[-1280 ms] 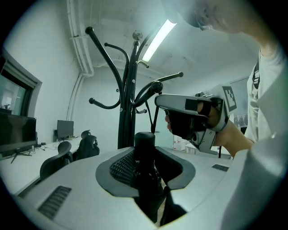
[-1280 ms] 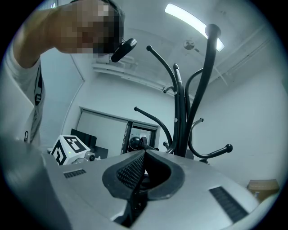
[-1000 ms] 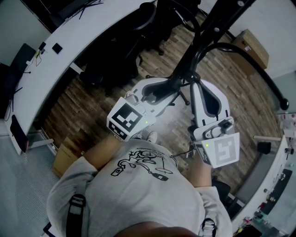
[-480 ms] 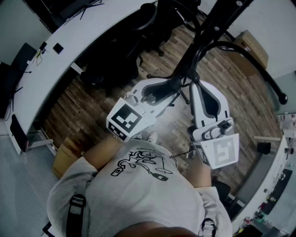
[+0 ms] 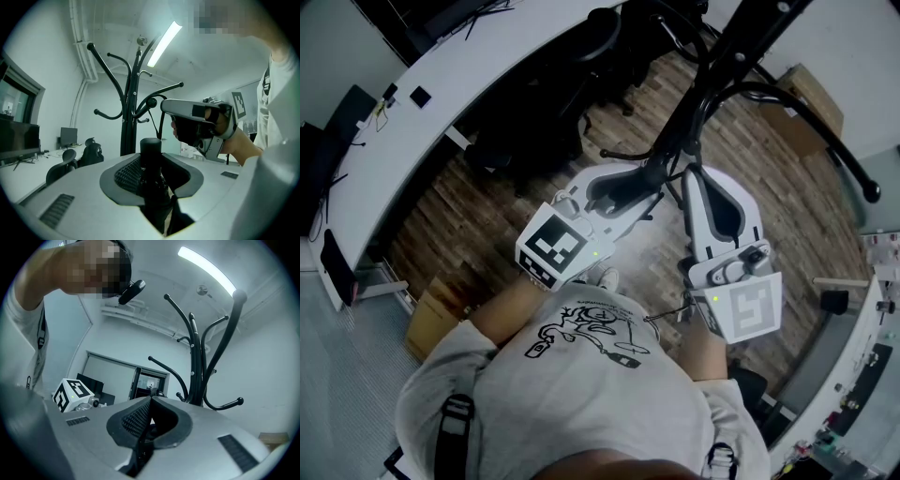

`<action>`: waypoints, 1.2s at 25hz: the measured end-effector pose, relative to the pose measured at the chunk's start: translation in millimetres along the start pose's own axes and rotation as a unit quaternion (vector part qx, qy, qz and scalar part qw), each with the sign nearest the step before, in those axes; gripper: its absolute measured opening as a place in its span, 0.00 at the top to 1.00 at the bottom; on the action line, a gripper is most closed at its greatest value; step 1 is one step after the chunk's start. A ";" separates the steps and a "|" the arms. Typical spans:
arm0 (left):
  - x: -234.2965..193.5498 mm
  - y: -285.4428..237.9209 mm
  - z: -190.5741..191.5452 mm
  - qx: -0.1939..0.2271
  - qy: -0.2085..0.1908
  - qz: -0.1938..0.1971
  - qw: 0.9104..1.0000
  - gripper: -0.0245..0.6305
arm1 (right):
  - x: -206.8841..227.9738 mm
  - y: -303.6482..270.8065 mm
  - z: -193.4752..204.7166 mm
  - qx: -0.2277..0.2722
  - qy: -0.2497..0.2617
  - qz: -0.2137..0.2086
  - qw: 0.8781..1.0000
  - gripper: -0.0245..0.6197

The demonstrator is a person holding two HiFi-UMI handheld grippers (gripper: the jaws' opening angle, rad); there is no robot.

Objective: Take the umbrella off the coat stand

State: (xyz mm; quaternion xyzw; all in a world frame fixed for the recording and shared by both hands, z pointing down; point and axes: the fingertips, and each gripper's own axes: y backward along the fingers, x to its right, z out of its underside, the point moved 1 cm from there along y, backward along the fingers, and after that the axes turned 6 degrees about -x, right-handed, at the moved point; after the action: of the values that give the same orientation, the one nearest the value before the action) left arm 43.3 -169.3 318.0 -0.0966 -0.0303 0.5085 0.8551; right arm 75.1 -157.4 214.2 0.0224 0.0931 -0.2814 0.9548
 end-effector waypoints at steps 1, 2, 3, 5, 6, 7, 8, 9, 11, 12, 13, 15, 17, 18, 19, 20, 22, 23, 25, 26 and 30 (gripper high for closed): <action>0.9 0.9 0.3 0.000 0.001 0.000 1.000 0.72 | -0.7 0.8 -0.1 0.000 0.000 0.000 1.000 0.95; 1.5 1.8 0.5 0.000 0.001 -0.001 1.000 0.72 | -1.3 1.6 0.0 0.000 -0.001 0.000 1.000 0.95; 2.0 2.5 0.9 0.001 0.002 -0.002 1.000 0.72 | -1.7 2.3 0.3 0.000 -0.002 0.000 1.000 0.95; 2.9 4.3 2.0 0.001 0.004 -0.005 1.000 0.72 | -2.4 3.7 1.8 0.000 -0.004 0.000 1.000 0.95; 3.5 5.5 2.6 0.002 0.005 -0.006 1.000 0.72 | -3.1 4.4 2.7 0.000 -0.006 0.000 1.000 0.95; 4.1 6.8 3.3 0.003 0.005 -0.008 1.000 0.72 | -4.1 4.9 3.7 -0.001 -0.007 0.000 1.000 0.95; 4.7 7.9 4.1 0.003 0.006 -0.009 1.000 0.72 | -5.1 5.4 4.8 -0.002 -0.009 -0.001 1.000 0.95; 5.0 8.7 4.8 0.004 0.007 -0.010 1.000 0.72 | -6.2 5.7 5.9 -0.002 -0.010 -0.002 1.000 0.95; 5.3 9.5 5.8 0.005 0.011 -0.011 1.000 0.72 | -8.0 5.9 7.4 -0.002 -0.012 -0.005 1.000 0.95; 5.6 9.7 6.0 0.006 0.012 -0.011 1.000 0.72 | -8.5 5.9 7.7 -0.002 -0.013 -0.006 1.000 0.95; 6.1 9.8 6.1 0.006 0.013 -0.012 1.000 0.72 | -8.7 5.9 8.0 -0.002 -0.013 -0.007 1.000 0.95; 7.0 10.4 6.3 0.008 0.013 -0.013 1.000 0.73 | -8.5 6.2 9.1 -0.001 -0.014 -0.007 1.000 0.95; 7.7 11.1 6.9 0.008 0.013 -0.015 1.000 0.72 | -8.3 6.5 10.6 -0.001 -0.016 -0.006 1.000 0.95; 8.1 11.4 7.6 0.008 0.014 -0.016 1.000 0.73 | -8.4 6.6 11.6 -0.002 -0.017 -0.007 1.000 0.95; 8.6 11.5 8.5 0.007 0.014 -0.016 1.000 0.73 | -8.7 6.6 12.7 -0.003 -0.018 -0.007 1.000 0.95; 9.4 11.4 9.8 0.005 0.015 -0.015 1.000 0.73 | -9.0 6.6 13.6 -0.004 -0.019 -0.008 1.000 0.95; 11.3 11.2 13.0 0.002 0.015 -0.015 1.000 0.73 | -9.5 6.2 15.4 -0.006 -0.019 -0.008 1.000 0.95; 12.0 11.1 14.4 0.001 0.016 -0.014 1.000 0.73 | -9.5 5.9 16.8 -0.007 -0.019 -0.007 1.000 0.95; 12.9 10.7 16.2 0.000 0.018 -0.014 1.000 0.73 | -8.3 5.5 19.5 -0.009 -0.018 -0.001 1.000 0.95; 13.3 10.6 16.5 0.000 0.018 -0.014 1.000 0.73 | -7.2 5.4 20.2 -0.009 -0.017 0.003 1.000 0.95; 15.4 10.6 15.7 -0.003 -0.002 -0.014 1.000 0.73 | -4.0 4.9 20.9 -0.010 -0.017 0.014 1.000 0.94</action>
State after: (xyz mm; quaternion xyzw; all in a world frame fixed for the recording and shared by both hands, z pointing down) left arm 39.2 -148.8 330.6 -0.0978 -0.0350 0.4964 0.8619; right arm 77.9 -153.1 235.4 0.0096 0.0792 -0.2678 0.9602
